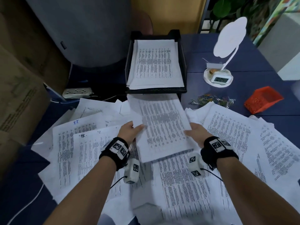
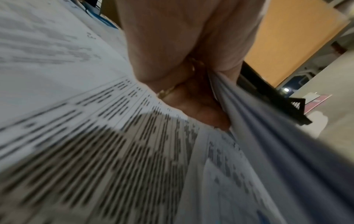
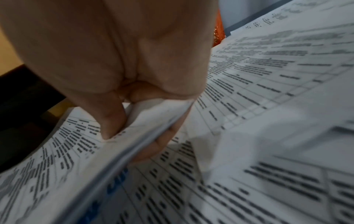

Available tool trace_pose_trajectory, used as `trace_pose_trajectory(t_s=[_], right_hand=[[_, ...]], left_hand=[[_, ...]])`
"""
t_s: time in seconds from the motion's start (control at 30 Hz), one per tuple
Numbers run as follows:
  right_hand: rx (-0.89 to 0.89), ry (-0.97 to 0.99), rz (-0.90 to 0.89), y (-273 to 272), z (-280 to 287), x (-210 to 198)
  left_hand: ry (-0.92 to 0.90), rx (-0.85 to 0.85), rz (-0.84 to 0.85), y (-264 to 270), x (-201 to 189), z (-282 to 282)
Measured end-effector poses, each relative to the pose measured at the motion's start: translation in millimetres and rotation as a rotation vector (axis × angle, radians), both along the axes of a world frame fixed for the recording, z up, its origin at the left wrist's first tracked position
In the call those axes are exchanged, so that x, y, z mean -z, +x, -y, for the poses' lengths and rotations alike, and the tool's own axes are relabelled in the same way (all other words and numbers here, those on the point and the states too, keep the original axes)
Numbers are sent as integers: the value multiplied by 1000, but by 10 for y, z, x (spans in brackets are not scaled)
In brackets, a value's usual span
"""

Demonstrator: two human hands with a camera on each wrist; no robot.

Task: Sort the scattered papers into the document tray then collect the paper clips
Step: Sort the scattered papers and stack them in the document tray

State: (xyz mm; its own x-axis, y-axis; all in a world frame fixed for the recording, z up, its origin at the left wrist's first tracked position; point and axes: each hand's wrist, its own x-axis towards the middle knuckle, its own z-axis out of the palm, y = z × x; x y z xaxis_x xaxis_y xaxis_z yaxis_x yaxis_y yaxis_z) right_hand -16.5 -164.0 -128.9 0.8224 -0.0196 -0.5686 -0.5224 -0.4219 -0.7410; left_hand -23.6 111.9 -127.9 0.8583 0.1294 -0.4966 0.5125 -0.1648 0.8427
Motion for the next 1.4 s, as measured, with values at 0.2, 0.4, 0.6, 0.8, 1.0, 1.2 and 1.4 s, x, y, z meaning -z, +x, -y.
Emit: trace_pose_trajectory(t_s=[0.2,0.4,0.6,0.8,1.0,1.2,1.4], right_hand=[[97,-18,91,498,-140,-118],[193,24,176,882,-353,-270],[270,195,48,1023,-428,-271],[393,129,204,1289,-431,-67],[361,23,191,1307,-393,-17],[263,-136,224,1009,-225,-40],[197,-397,257,462,1,-48]], left_hand=[[-140,169,-104,78,-219,1],[-110,78,-102,558,-212,-24],[-115,-86,-70,1064,-134,66],[57,-110,-19,1470,55,110],[541,-3,-58,1518,61,104],[695,73,86,1286,80,72],[652,224,149,709,57,266]])
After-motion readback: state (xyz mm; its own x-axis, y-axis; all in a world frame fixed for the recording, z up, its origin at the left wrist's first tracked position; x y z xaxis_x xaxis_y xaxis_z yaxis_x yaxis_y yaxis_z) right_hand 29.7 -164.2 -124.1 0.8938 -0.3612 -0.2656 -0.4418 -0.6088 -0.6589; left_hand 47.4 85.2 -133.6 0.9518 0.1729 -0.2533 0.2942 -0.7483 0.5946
